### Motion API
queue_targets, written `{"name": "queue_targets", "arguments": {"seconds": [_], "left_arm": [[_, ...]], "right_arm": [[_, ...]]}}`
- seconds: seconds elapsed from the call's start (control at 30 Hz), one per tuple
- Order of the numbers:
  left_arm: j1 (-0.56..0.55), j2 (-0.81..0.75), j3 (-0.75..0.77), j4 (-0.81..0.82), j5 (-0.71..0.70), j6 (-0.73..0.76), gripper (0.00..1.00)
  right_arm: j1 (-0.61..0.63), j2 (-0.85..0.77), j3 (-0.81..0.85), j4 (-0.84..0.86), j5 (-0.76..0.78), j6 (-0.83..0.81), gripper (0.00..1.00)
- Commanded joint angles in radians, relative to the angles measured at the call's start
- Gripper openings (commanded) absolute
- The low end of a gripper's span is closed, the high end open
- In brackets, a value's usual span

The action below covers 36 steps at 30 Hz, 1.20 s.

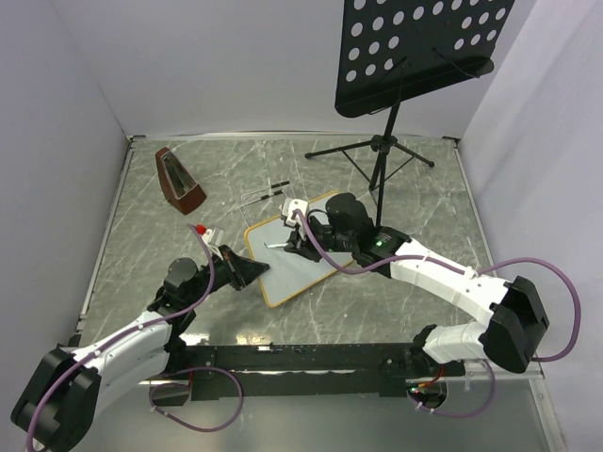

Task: Write a sentence on the whiteboard

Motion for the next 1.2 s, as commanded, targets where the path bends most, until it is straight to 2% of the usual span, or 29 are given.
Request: {"name": "queue_targets", "arguments": {"seconds": [0.0, 0.33, 1.17], "left_arm": [[-0.001, -0.026, 0.028, 0.176, 0.006, -0.020, 0.01], [-0.001, -0.010, 0.025, 0.186, 0.007, -0.021, 0.01], [-0.001, 0.023, 0.005, 0.252, 0.011, -0.090, 0.01]], "right_arm": [[0.006, -0.044, -0.002, -0.024, -0.033, -0.024, 0.00], [0.008, -0.050, -0.030, -0.050, -0.059, -0.028, 0.00], [0.005, 0.000, 0.087, 0.006, -0.007, 0.021, 0.00]]}}
